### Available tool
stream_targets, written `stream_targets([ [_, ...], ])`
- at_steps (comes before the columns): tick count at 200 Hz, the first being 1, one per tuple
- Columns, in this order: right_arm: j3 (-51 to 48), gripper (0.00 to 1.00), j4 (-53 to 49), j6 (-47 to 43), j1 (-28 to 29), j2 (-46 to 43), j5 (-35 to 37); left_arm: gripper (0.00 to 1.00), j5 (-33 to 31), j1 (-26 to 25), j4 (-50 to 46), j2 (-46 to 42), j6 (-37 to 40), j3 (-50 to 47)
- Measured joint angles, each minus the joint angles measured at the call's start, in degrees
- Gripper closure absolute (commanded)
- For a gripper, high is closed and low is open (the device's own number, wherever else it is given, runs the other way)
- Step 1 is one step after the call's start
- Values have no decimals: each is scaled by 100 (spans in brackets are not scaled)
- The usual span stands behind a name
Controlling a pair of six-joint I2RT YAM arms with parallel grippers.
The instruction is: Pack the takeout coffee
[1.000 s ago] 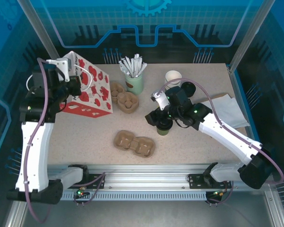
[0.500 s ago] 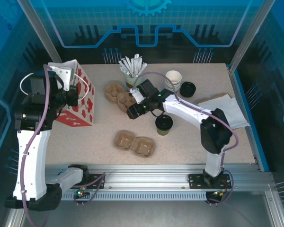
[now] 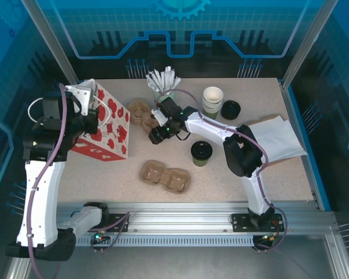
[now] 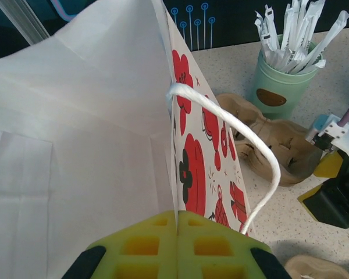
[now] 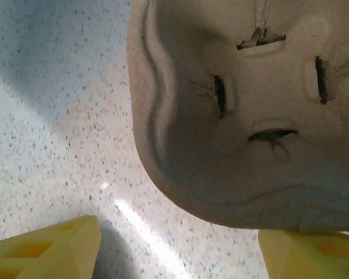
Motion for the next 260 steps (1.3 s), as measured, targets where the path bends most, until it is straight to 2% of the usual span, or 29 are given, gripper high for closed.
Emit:
stream_targets([
  [70,2133,27,-92,109,0,1384,-120,96,-4,0,332,-118,232,-610],
  [104,2122,26,-181,85,-7,1257,-129,97,275,-83,514,-378,678,-957],
  [152,426,24,-179,39,-175,-664,-229,98,1397,-299,822,-688,1464,-1123],
  [199,-1134,23,-48,13,-1130,-2992,-101,98,2302,-815,1034,-627,2033,-1069],
  [226,-1751,23,-114,-50,-1609,-3825,70,98,2468,-1327,1279,-264,2168,-844],
  [260,-2326,22,-247,-138,-1945,-4503,190,98,2306,-1993,1491,520,2420,-431],
])
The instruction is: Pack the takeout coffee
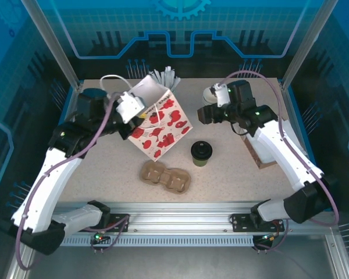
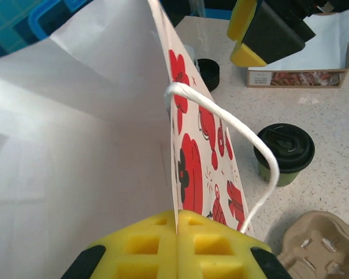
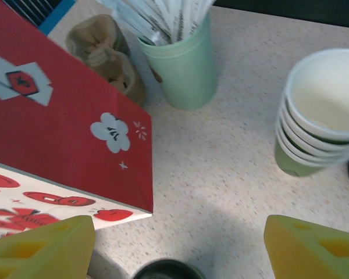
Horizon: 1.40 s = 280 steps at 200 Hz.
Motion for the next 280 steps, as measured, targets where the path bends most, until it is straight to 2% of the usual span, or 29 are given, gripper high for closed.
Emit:
stream_targets([
  [37,-424,22,-164,-17,-87,-586,9,98,-299,-479,144,837,164,404],
  [77,-520,22,-267,-68,-94,-1005,155,98,-737,-769,352,1460,282,553],
  [198,-765,20,-273,-81,-98,-1233,192,96,-1716,-1165,629,2310,511,555],
  [231,-776,20,-271,-81,-98,-1276,190,88,-1878,-1235,802,2319,584,522],
  [280,-813,19,-271,-79,-98,-1276,184,65,-1912,-1274,938,2321,527,358],
])
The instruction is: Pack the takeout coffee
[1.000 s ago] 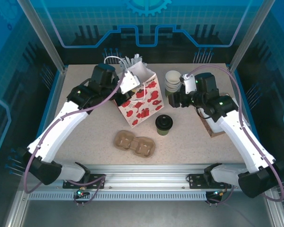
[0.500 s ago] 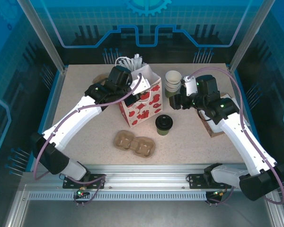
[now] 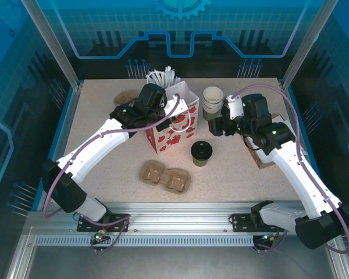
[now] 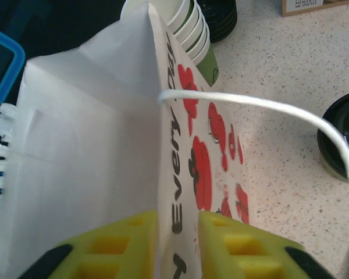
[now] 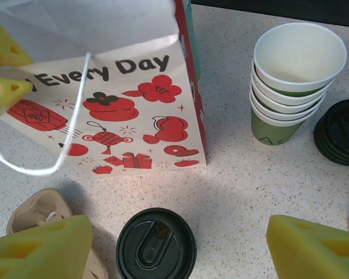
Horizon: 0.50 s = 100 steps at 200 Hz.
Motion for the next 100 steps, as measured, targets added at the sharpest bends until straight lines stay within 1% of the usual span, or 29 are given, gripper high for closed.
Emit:
stream_targets([
  [24,0,19,0,0,2,0,0,55,26,0,-4,0,-144,0],
  [48,0,19,0,0,59,-2,4,46,103,0,-28,-24,-485,0],
  [53,0,19,0,0,92,-2,4,42,109,0,-35,-52,-568,0],
  [62,0,19,0,-2,168,-9,0,32,129,0,-59,-122,-763,0],
  [71,-2,18,0,-7,271,-15,-4,27,129,0,-76,-229,-927,0],
  [84,-11,18,4,-31,461,-28,-17,24,125,0,-138,-463,-1303,0],
  [100,-79,18,28,-87,704,-50,-55,23,129,0,-282,-796,-1792,-4],
])
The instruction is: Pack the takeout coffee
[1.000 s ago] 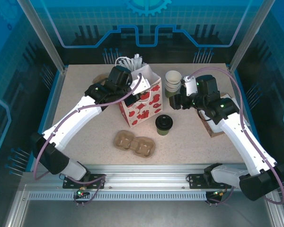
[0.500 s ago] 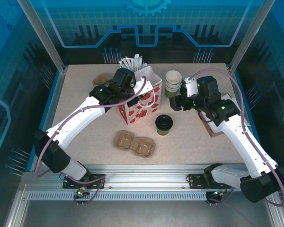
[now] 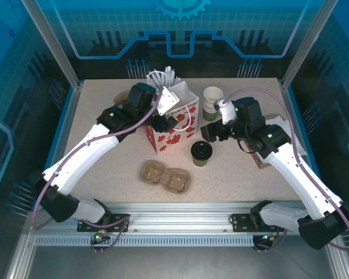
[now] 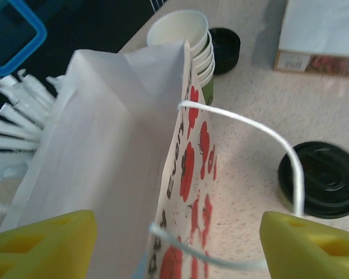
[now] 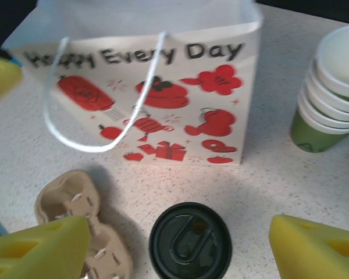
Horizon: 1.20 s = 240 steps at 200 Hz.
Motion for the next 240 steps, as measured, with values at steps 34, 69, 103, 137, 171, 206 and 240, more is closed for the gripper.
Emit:
stream_targets([
  [34,-289,17,103,-50,101,-9,-223,24,535,-2,-177,-1016,-796,-772],
  [69,-579,17,107,-68,101,-15,-328,29,1530,-111,-402,-1751,-704,-2111],
  [103,-728,16,114,-68,96,-96,-358,29,1989,-422,-807,-1744,551,-2712],
  [137,-1012,17,129,-44,96,-243,-540,32,2079,-483,-935,-1366,2013,-3071],
  [171,-1325,17,181,68,70,-376,-662,38,1971,-490,-879,-420,2846,-3056],
  [206,-1615,17,199,173,-111,-640,-717,39,1843,-535,-767,144,3344,-3058],
  [240,-1755,16,240,199,-223,-713,-717,45,1598,-660,-474,501,3670,-3058],
])
